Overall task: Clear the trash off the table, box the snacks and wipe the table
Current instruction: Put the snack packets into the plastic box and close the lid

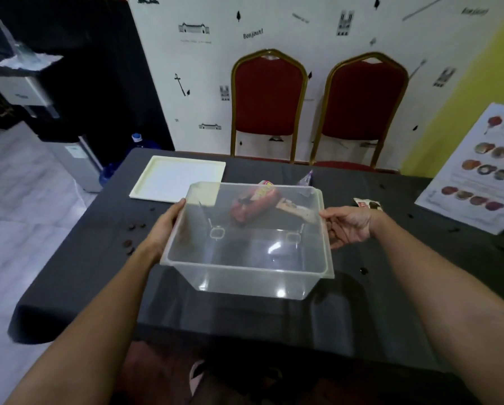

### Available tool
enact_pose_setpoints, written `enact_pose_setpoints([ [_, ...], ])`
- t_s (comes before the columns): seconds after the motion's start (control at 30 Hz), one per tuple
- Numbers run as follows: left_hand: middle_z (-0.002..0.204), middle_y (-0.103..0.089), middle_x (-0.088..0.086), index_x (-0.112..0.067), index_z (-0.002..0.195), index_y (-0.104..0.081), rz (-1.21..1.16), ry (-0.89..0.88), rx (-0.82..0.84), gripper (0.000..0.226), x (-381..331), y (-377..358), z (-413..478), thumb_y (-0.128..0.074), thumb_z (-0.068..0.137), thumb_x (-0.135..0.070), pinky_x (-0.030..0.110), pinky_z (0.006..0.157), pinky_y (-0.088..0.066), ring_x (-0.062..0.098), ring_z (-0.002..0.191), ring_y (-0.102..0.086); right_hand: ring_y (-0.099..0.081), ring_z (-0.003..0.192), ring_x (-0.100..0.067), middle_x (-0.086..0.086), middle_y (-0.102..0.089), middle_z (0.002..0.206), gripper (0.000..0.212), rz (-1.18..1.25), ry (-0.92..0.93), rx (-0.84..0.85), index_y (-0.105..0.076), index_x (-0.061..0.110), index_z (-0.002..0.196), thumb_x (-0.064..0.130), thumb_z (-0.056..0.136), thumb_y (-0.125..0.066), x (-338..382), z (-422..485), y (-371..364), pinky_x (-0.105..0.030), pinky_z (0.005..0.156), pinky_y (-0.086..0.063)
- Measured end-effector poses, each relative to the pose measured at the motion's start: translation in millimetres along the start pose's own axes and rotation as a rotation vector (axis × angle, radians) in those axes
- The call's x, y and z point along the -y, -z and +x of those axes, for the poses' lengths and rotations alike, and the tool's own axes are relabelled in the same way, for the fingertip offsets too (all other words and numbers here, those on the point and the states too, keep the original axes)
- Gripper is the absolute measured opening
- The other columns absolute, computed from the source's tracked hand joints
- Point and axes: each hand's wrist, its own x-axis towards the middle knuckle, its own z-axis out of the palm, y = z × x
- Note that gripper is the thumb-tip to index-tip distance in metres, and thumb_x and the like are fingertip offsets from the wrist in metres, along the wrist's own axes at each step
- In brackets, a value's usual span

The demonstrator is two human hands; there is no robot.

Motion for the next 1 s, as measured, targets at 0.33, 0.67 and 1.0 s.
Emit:
enact_pose_setpoints([
  [0.33,0.083,-0.073,0.009,-0.011,0.088,-0.073,0.367,-0.095,-0.135,0.043,21.8,-5.4,-13.8,-0.046,0.095,-0.043,0.031,0.066,-0.051,0.017,0.067,-0.067,-0.067,0.1,-0.024,-0.008,-0.069,0.111,0.086,-0.199,-0.207,0.015,-0.06,0.012,0.114,0.045,0.042,-0.093,-38.6,-1.0,7.2,-0.039,0.086,-0.053],
  [0.67,0.137,-0.05,0.019,-0.017,0.146,-0.025,0.992,-0.226,-0.25,0.055,5.3,-29.1,10.0,-0.044,0.096,-0.035,0.041,0.098,-0.04,0.037,0.122,-0.049,-0.057,0.084,-0.017,-0.007,-0.059,0.092,0.053,-0.301,-0.101,-0.484,-0.061,0.011,0.099,0.06,0.091,-0.041,15.6,21.6,-2.1,-0.036,0.081,-0.046],
  [1.0,0.111,-0.061,0.023,-0.022,0.13,-0.034,1.306,-0.149,-0.49,0.038,18.1,-39.6,19.2,-0.035,0.094,-0.034,0.046,0.081,-0.045,0.043,0.098,-0.057,-0.06,0.089,-0.02,-0.004,-0.066,0.1,0.011,-1.028,0.012,-0.713,-0.066,0.02,0.093,0.028,0.09,-0.058,18.5,97.3,37.4,-0.033,0.076,-0.048],
])
